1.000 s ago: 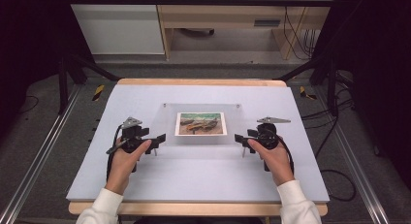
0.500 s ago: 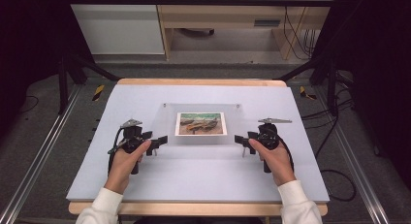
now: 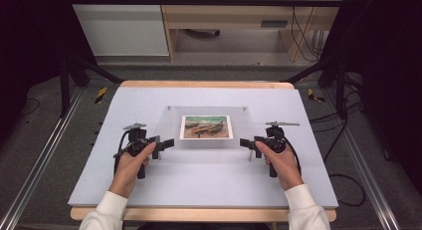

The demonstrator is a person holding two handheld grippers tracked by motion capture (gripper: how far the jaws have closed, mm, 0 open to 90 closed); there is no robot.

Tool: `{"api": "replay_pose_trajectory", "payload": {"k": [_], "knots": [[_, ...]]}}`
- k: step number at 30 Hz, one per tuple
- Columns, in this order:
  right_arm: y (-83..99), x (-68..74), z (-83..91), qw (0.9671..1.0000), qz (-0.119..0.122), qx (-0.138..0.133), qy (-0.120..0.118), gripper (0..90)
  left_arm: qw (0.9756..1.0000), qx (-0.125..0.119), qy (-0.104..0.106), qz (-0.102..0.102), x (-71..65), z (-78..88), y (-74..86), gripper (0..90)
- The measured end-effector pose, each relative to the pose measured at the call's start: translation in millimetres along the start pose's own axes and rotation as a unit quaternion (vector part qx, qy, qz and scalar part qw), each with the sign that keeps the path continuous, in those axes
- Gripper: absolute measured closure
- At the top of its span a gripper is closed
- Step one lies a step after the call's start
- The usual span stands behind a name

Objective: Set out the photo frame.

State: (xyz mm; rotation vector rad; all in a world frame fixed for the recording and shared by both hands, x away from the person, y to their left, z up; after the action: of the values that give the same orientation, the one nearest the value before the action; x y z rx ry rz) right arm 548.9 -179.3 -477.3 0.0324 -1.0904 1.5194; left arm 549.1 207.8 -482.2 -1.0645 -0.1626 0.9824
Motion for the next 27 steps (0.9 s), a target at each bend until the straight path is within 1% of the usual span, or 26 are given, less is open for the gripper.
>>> {"api": "replay_pose_trajectory", "payload": {"k": [2, 3, 5, 12, 20, 23, 27], "knots": [[0.3, -0.2, 0.0, 1.0000, -0.004, 0.002, -0.002, 24.0, 1.0000, 0.000, 0.000, 0.000, 0.0, 0.0, 0.0, 17.1], [1.2, 0.2, -0.9, 0.9999, -0.008, 0.007, -0.012, 24.1, 1.0000, 0.000, 0.000, -0.001, 0.0, 0.0, -0.1, 17.1], [1.3, 1.1, -1.5, 0.9998, -0.011, 0.007, -0.011, 24.0, 1.0000, 0.000, 0.000, -0.001, 0.0, 0.0, -0.1, 17.1], [1.0, 0.5, -2.1, 0.9999, -0.009, 0.006, -0.011, 24.2, 1.0000, 0.004, 0.001, -0.002, 0.2, 0.1, -0.4, 17.0], [0.4, 0.2, -2.9, 0.9998, -0.012, 0.006, -0.011, 24.7, 1.0000, 0.003, 0.003, -0.003, 1.2, -0.8, -1.0, 17.0], [0.1, 0.0, -2.5, 0.9999, -0.009, 0.008, -0.011, 25.1, 1.0000, 0.007, 0.006, -0.004, 2.7, 0.6, -1.3, 18.8], [-0.1, 0.2, -1.6, 0.9999, -0.005, 0.010, -0.011, 25.7, 1.0000, 0.008, 0.003, -0.002, 2.4, 1.7, -1.6, 20.8]]}}
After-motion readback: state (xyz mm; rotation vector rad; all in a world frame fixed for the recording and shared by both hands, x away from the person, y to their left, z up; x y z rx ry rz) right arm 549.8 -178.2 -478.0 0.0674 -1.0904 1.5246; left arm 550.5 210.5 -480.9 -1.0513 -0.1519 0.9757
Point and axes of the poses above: each handheld gripper's, and its own axes: z roughly backward along the jaws, y roughly out of its underside, x roughly to its left, the point moved 4 cm from there along -z, roughly forward along the jaws, and after that the axes turned 10 degrees about -z, right-handed, at the moved point
